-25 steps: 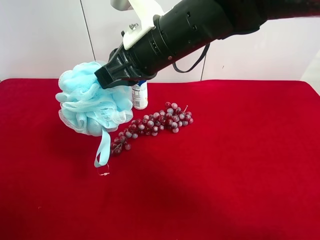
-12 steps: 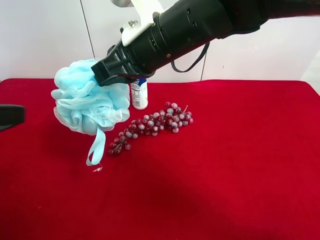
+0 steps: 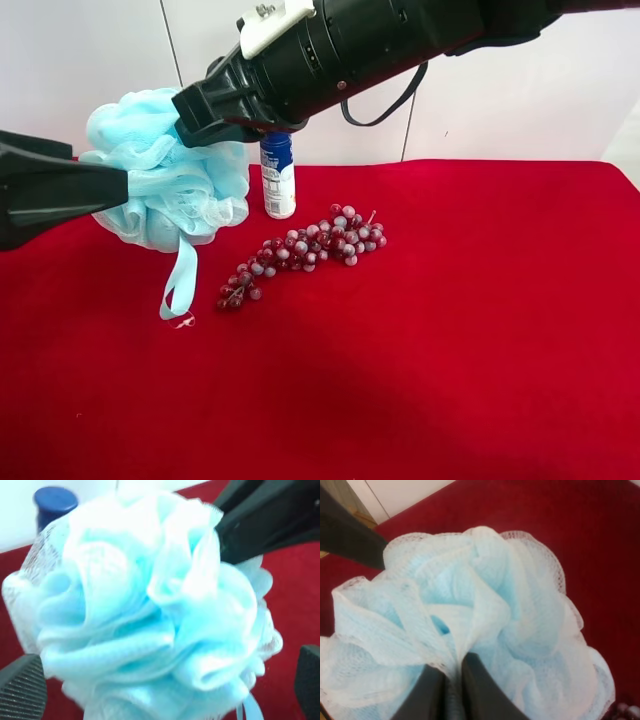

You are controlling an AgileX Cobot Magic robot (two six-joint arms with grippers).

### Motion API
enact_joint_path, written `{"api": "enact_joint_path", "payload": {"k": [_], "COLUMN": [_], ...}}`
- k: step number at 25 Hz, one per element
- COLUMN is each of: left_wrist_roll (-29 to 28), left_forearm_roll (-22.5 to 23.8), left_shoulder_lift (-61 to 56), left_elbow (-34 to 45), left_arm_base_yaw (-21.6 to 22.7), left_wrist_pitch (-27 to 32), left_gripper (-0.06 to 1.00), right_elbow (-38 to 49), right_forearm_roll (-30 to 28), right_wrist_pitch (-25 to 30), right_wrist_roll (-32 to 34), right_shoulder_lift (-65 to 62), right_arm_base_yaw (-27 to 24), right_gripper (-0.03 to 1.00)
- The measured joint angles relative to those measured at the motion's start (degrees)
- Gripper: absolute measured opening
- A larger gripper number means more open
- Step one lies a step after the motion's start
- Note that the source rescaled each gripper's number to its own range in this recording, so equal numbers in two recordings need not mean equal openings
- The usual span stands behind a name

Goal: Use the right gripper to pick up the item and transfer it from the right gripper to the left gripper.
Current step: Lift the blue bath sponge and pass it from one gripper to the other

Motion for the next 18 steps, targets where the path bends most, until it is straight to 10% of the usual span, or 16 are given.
{"api": "enact_joint_path", "payload": {"k": [5,18], "left_wrist_roll": [2.75,3.71], "left_forearm_roll": [-2.60,-3.22], "left_shoulder_lift": [4.37,14.84], "left_elbow": [-0.11,-0.82], "left_arm_base_yaw": [-4.95,-27.76], "left_wrist_pitch": [-2.79,-32.01], "left_gripper": [1.00,1.00], "right_elbow": [0.00,0.00], "right_forearm_roll": [0.00,0.00], "right_wrist_pitch": [0.00,0.00], "right_wrist_roll": [0.00,0.00], "right_shoulder_lift": [0.00,0.00], "right_arm_base_yaw": [0.00,0.00], "right_gripper": [0.01,0.01]}}
